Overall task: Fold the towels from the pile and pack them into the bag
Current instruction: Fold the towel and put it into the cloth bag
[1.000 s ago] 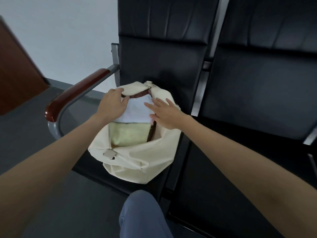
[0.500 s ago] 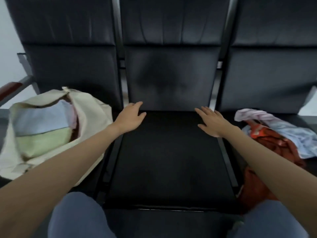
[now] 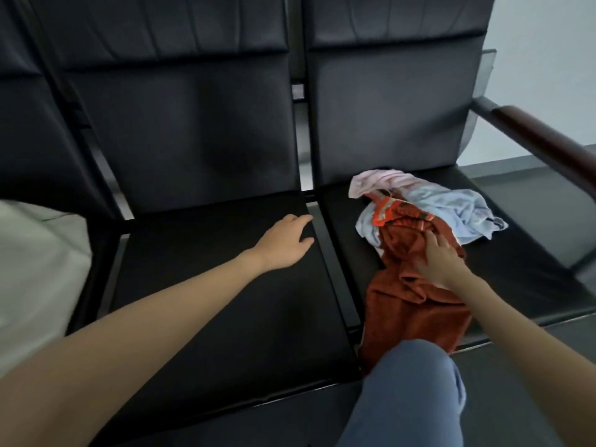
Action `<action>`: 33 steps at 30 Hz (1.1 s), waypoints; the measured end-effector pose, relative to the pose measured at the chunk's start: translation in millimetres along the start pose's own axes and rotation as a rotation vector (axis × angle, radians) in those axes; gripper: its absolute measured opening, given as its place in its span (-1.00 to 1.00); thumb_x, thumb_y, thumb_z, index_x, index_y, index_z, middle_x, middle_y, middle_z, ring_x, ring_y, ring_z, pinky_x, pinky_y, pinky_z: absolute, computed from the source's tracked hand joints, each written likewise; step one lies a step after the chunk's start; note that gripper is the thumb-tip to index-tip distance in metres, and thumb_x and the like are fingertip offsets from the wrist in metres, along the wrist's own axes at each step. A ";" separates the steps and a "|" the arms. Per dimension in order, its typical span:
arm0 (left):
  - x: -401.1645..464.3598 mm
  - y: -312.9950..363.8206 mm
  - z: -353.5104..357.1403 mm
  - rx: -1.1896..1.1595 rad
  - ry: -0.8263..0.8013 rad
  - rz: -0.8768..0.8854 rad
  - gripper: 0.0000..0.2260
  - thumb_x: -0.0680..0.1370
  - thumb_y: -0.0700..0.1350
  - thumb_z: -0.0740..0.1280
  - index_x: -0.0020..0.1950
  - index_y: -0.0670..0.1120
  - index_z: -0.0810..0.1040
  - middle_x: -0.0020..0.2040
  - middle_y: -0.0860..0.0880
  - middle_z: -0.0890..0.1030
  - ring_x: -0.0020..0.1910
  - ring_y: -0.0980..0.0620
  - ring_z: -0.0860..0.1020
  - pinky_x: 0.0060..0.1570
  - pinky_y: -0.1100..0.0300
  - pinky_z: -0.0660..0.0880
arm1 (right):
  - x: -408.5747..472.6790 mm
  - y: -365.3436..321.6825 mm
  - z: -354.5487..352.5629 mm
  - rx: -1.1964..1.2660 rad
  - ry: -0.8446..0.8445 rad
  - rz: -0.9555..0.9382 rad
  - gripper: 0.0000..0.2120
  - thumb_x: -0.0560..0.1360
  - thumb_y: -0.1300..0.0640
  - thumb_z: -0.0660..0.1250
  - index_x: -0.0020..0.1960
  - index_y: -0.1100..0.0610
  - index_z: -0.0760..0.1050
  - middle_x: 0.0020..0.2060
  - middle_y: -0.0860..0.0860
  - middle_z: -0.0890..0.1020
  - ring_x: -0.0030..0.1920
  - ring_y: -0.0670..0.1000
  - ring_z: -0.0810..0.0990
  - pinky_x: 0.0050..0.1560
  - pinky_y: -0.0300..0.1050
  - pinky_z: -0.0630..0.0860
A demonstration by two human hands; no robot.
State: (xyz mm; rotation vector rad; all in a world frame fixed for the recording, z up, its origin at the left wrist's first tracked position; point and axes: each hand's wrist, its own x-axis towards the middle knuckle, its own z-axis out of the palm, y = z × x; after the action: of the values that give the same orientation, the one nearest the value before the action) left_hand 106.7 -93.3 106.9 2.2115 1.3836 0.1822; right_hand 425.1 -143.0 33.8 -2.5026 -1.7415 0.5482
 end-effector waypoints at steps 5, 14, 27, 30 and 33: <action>43.5 34.5 31.3 -0.001 -0.084 0.054 -0.51 0.63 -0.06 0.21 0.55 -0.05 0.18 0.47 -0.12 0.30 0.42 -0.09 0.32 0.34 0.09 0.29 | 32.0 22.4 -1.5 0.094 0.192 0.026 -0.36 0.56 0.07 0.20 0.55 0.14 -0.01 0.49 0.23 0.13 0.45 0.32 0.16 0.33 0.24 0.24; 90.8 59.7 61.3 -0.064 -0.116 0.085 -0.59 0.62 -0.06 0.22 0.47 -0.03 0.29 0.32 -0.12 0.41 0.27 -0.05 0.45 0.15 0.14 0.38 | 79.7 40.9 -0.1 0.191 0.240 0.120 -0.72 0.54 0.16 0.25 0.14 0.34 0.38 0.12 0.30 0.48 0.15 0.32 0.45 0.08 0.14 0.42; 83.8 93.3 51.7 -0.903 -0.149 -0.300 -0.71 0.61 0.04 0.26 0.13 -0.18 0.53 0.16 -0.20 0.60 0.05 -0.08 0.60 0.04 0.08 0.57 | 0.8 -3.4 -33.3 0.906 0.407 -0.251 -0.91 0.55 0.32 0.27 -0.02 0.16 0.43 -0.21 -0.10 0.55 -0.22 -0.32 0.51 -0.13 -0.42 0.39; 75.5 100.7 43.2 -1.192 -0.238 -0.535 -0.58 0.57 0.09 0.31 0.09 -0.30 0.51 0.10 -0.29 0.60 0.04 -0.17 0.60 0.09 0.01 0.57 | -31.5 -25.5 -40.9 0.906 0.319 -0.455 -0.81 0.52 0.36 0.30 -0.08 0.08 0.45 -0.23 -0.03 0.57 -0.23 -0.23 0.51 -0.13 -0.32 0.42; 61.9 100.6 37.4 -1.390 -0.311 -0.676 -0.65 0.53 0.02 0.39 0.01 -0.30 0.53 -0.03 -0.24 0.62 -0.07 -0.14 0.61 -0.07 0.04 0.59 | -58.4 -45.6 -44.2 0.897 0.228 -0.600 -0.95 0.49 0.28 0.33 -0.06 0.17 0.51 -0.23 0.24 0.60 -0.22 0.19 0.57 -0.13 0.07 0.49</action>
State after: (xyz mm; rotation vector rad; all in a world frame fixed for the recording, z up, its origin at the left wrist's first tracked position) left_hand 230.2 -87.3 114.9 0.5752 1.1428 0.3739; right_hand 379.9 -172.6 101.2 -1.3153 -1.5439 0.7250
